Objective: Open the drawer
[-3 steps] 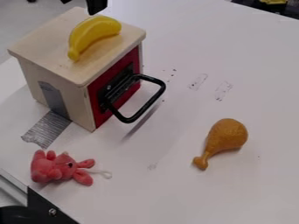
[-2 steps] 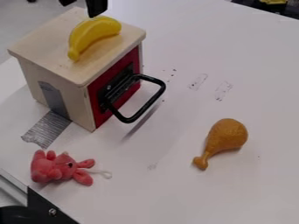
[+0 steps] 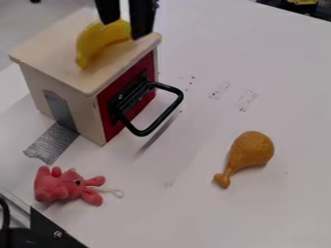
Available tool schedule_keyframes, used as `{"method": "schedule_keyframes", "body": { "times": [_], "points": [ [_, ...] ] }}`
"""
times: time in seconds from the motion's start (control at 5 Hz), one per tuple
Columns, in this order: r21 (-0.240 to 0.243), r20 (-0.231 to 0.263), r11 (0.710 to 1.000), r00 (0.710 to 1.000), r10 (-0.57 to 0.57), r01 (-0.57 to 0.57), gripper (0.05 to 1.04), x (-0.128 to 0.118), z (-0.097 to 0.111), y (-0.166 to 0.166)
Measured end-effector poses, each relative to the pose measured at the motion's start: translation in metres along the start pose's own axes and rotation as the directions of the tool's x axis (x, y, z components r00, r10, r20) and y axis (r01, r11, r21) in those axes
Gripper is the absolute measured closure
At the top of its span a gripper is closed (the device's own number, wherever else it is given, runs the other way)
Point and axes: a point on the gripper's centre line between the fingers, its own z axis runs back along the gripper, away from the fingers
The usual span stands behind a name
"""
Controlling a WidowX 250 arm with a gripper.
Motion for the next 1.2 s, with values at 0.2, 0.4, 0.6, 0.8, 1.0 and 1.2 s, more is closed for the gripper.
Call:
{"method": "schedule_keyframes", "body": {
  "times": [0.2, 0.4, 0.6, 0.8, 1.0, 1.2],
  "points": [
    [0.021, -0.009, 0.998, 0.998, -0.059, 0.059, 0.084, 0.005, -0.002, -0.025],
    [0.028, -0.024, 0.995, 0.996, -0.090, 0.091, 0.084, 0.004, -0.017, -0.045],
    [0.011, -0.056, 0.997, 0.996, -0.073, 0.074, 0.084, 0.002, -0.041, -0.049],
    [-0.002, -0.084, 0.999, 0.995, -0.052, 0.052, 0.084, 0.001, -0.066, -0.054],
    [0.009, -0.065, 1.000, 0.998, 0.007, -0.006, 0.084, -0.004, -0.087, -0.058],
    [0.035, -0.029, 0.998, 0.998, 0.062, -0.061, 0.084, -0.009, -0.116, -0.063]
  ]
}}
